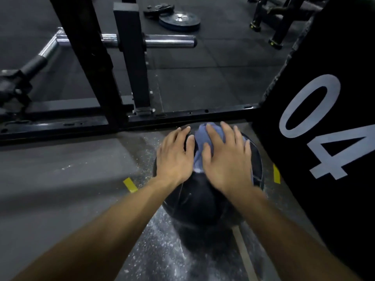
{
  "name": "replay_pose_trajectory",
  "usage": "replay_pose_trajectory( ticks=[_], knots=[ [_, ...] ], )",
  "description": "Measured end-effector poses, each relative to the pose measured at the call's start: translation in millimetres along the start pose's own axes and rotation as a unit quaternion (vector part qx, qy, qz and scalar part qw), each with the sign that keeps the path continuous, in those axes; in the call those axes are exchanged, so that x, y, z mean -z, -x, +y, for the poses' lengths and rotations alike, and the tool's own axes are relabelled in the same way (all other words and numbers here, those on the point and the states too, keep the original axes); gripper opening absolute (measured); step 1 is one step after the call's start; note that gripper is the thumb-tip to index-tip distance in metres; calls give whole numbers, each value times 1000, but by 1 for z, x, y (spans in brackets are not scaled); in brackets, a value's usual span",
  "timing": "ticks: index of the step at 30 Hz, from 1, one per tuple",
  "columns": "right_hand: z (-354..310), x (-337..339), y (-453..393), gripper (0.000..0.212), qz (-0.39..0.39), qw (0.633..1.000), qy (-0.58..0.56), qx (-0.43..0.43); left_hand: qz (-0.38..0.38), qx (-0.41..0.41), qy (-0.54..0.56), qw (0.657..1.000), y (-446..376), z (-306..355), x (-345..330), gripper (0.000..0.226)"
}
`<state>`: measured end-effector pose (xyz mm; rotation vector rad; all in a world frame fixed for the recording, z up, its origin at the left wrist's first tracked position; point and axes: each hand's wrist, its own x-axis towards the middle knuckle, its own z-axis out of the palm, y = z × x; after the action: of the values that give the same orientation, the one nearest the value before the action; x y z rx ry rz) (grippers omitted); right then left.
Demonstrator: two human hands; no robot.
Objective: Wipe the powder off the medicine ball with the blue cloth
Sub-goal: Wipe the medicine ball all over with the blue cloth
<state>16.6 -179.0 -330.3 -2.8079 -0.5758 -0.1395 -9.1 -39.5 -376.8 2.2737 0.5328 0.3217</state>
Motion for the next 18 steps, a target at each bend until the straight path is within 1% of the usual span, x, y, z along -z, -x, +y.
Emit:
replay_pose_trajectory(
  ticks=[2, 4, 7, 9, 10, 12, 13, 15, 16, 18],
  knots=[
    [1, 9, -35, 54, -56, 998, -19, -8, 19, 21, -27, 999, 16, 5, -2, 59],
    [2, 14, -58, 53, -90, 995, -32, -5, 25, 27, -59, 998, 36, 7, 0, 56],
    [3, 14, -70, 51, -108, 992, -29, 64, 25, 44, -111, 993, 64, 1, 10, 58],
    [5, 12, -71, 50, -107, 987, -40, 113, 39, 42, -133, 990, 70, -2, 18, 53],
    [7, 12, -71, 50, -106, 985, -48, 129, 51, 39, -127, 990, 67, -2, 21, 48],
    [12, 12, -68, 50, -102, 982, -61, 145, 70, 22, -75, 994, 53, 1, 23, 39],
    [16, 13, -66, 49, -98, 982, -64, 146, 61, 11, -39, 997, 43, 3, 20, 39],
    [26, 15, -61, 49, -86, 984, -64, 141, 21, 0, 25, 999, 29, 7, 7, 48],
    [30, 15, -57, 49, -81, 985, -59, 137, 16, -2, 42, 999, 26, 7, -1, 54],
    [38, 18, -43, 51, -65, 990, -50, 119, 28, 0, 48, 998, 26, 8, -14, 59]
  ],
)
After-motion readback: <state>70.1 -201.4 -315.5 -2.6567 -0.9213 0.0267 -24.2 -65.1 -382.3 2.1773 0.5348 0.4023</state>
